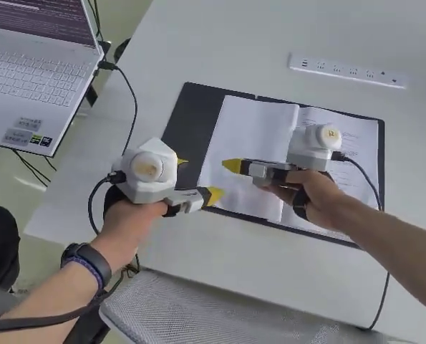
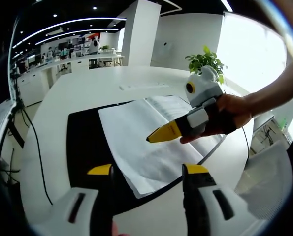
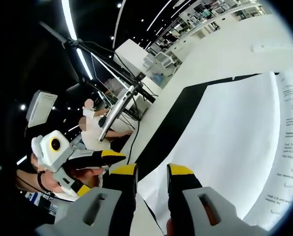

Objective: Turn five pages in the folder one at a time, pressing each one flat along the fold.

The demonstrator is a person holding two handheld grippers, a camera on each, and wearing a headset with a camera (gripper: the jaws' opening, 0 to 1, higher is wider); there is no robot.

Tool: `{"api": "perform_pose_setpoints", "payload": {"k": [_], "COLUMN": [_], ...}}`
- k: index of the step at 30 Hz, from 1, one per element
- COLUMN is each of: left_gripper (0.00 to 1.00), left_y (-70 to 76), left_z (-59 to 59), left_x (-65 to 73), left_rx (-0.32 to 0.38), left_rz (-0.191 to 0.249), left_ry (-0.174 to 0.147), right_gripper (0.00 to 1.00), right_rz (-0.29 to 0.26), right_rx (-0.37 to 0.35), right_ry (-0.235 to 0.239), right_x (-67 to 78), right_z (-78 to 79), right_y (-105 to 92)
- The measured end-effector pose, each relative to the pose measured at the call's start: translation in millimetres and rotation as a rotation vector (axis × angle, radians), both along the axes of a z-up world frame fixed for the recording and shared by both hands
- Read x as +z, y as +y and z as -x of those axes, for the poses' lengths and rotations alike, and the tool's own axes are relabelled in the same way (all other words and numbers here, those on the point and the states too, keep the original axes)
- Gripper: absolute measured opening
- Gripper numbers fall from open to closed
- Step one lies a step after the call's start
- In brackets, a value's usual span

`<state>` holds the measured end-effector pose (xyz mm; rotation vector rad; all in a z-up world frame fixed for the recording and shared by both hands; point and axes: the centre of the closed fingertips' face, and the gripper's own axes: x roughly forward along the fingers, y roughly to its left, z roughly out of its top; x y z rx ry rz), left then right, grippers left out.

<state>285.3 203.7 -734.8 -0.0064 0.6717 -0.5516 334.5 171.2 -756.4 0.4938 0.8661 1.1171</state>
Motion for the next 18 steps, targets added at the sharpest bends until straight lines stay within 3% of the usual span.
{"api": "perform_pose_setpoints", "payload": {"k": [8,18], "left_gripper": [0.45,0.36], "left_y": [-6.4,-12.5], "left_z": [-13.0,-9.3], "left_x": [-14.6,-40.1], "left_rx": [-0.018,-0.047], "left_rz": [-0.016,-0.041], "left_ry": [0.016,0.059], "right_gripper": [0.21,0.2], "right_rz": [-0.006,0.002], "right_rx": [-0.052,-0.093], "right_ry": [-0.044,-0.052], "right_x": [26.4,32.2], "right_z": [-3.6,0.4], "right_y": [-22.6,-45.9]}}
